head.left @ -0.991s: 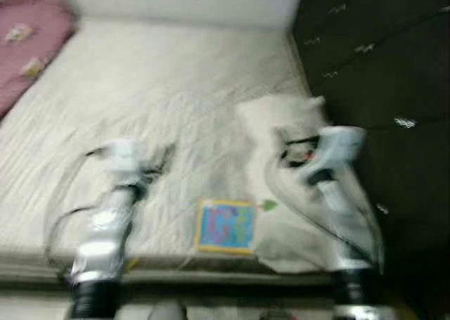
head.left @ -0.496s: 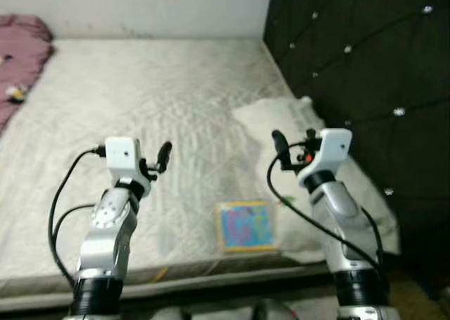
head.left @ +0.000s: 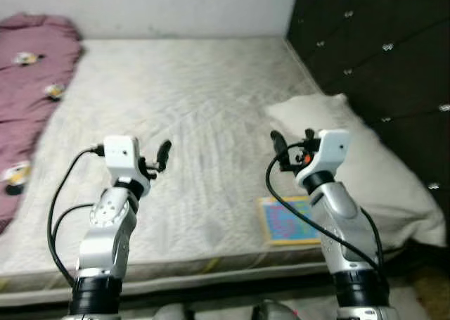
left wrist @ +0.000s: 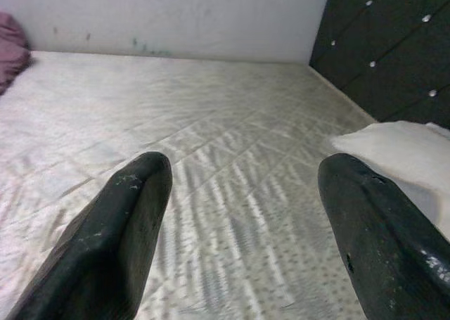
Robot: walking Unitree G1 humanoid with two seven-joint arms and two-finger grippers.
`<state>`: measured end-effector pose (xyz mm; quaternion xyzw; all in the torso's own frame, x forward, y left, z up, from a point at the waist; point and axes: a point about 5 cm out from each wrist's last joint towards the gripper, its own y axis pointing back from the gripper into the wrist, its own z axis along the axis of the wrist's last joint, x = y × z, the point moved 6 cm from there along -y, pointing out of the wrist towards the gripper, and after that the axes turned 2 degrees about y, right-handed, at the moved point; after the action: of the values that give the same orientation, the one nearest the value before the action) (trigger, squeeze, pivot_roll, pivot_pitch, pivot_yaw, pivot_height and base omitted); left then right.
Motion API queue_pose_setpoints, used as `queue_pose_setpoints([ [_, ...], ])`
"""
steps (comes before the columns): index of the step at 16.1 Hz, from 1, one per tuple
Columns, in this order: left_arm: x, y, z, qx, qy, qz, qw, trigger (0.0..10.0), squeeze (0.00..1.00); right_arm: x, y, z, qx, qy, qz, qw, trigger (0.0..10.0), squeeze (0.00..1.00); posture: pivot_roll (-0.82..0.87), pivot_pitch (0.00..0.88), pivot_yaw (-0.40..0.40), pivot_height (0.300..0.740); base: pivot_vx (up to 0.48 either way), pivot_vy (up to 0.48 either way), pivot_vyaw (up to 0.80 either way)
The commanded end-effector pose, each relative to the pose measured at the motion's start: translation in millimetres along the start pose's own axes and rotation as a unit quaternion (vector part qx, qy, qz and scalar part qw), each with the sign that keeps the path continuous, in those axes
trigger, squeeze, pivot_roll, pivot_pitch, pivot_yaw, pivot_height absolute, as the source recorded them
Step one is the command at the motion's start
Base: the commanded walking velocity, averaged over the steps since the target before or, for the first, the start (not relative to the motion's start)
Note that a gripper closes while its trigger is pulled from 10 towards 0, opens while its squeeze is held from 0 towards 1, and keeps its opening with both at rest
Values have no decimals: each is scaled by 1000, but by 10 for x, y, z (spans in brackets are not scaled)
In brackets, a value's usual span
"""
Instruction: Clean up the room
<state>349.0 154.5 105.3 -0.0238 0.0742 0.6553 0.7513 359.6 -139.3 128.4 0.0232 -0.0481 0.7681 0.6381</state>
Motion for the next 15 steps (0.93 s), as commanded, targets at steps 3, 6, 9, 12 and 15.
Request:
queue_pose_setpoints([
  [3,-94,1,-18,3,7,-12,1000,10000,0,-100,31,9,0,8,-13,1000,10000,0,-29,0,-1,740,0,480,0],
  [6,-86,1,-23,4,6,-12,1000,10000,0,-94,26,7,1,11,-12,1000,10000,0,-29,0,-2,740,0,480,0],
  [9,-89,-1,-24,4,6,-13,1000,10000,0,-98,23,3,2,12,-12,1000,10000,0,-27,0,-3,740,0,480,0],
  [12,-84,-3,-19,3,5,-12,1000,10000,0,-93,15,3,1,12,-11,1000,10000,0,-24,0,-3,740,0,480,0],
  [15,-82,-2,-9,1,7,-13,1000,10000,0,-87,10,1,1,13,-10,1000,10000,0,-23,0,-3,740,0,480,0],
])
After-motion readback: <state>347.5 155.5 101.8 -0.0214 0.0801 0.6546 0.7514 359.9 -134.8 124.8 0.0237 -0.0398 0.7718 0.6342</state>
